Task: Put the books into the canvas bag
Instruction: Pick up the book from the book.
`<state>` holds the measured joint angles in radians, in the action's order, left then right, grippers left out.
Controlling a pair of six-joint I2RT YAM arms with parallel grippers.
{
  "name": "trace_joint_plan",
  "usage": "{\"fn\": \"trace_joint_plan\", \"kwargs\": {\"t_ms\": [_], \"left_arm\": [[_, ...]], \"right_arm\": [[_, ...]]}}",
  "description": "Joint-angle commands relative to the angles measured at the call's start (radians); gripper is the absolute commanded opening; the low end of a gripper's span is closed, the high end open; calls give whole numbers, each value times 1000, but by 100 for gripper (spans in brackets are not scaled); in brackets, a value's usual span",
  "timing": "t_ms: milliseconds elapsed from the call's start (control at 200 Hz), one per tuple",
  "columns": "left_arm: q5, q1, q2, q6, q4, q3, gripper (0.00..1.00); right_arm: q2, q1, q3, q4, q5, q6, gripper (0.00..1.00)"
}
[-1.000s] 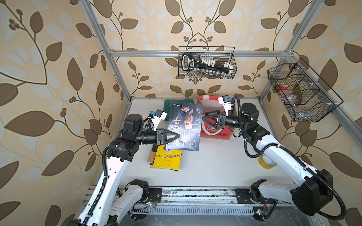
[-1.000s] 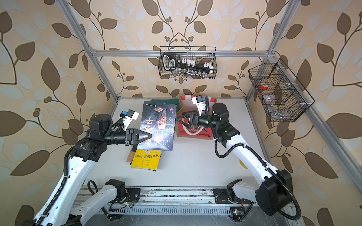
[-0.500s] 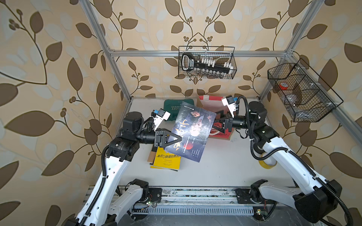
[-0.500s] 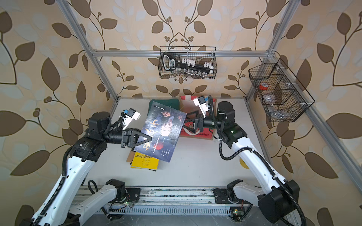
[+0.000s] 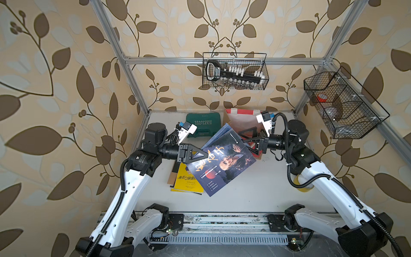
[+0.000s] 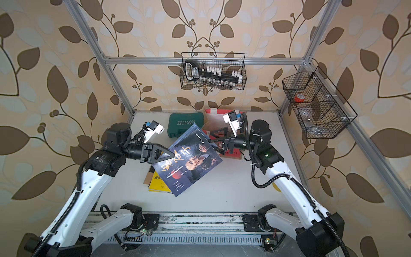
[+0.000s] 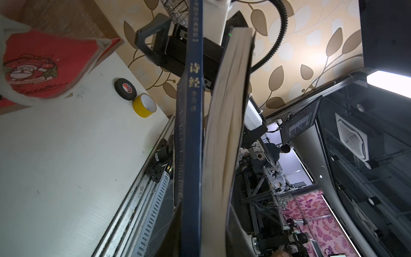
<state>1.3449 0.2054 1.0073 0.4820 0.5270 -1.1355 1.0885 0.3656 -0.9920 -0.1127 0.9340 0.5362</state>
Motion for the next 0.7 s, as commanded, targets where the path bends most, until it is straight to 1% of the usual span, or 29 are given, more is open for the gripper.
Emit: {"fn": "trace_joint_plan", "kwargs": {"t_ms": [0,40,90,185,300,370,435,495,575,630,695], "left_arm": [[-76,-100,48,117,-142,34,0],[-62,-107,60,143,-172,52,0],[-65,-107,71,98,-129,43,0],[-133,-107,47,22,-47,27,0],[-208,-109,7,-26,0,26,0],[-222,-111,-5,-29,4,37,0],[-223,-119,-9,-27,3,49,0],[-241,-128,-20,-20,-1,59,0],[-233,-135,-29,-5,-30,72,0],[-203,-135,-27,9,-60,78,0],[-166,-134,-31,27,-97,84,0]], "right_arm": [[-46,4,59,4,-30,-9,99],[-52,-4,71,9,-44,-8,99],[-58,-17,83,16,-59,-10,99],[-55,-32,92,25,-67,-11,99],[-39,-33,100,18,-59,-1,99],[-34,-34,121,-27,-40,31,99],[-39,-33,130,-33,-69,41,99],[-48,-34,142,-55,-67,52,98],[-66,-37,153,-80,-83,70,99],[-74,-42,156,-75,-106,72,99],[-78,-49,156,-75,-105,74,99]]}}
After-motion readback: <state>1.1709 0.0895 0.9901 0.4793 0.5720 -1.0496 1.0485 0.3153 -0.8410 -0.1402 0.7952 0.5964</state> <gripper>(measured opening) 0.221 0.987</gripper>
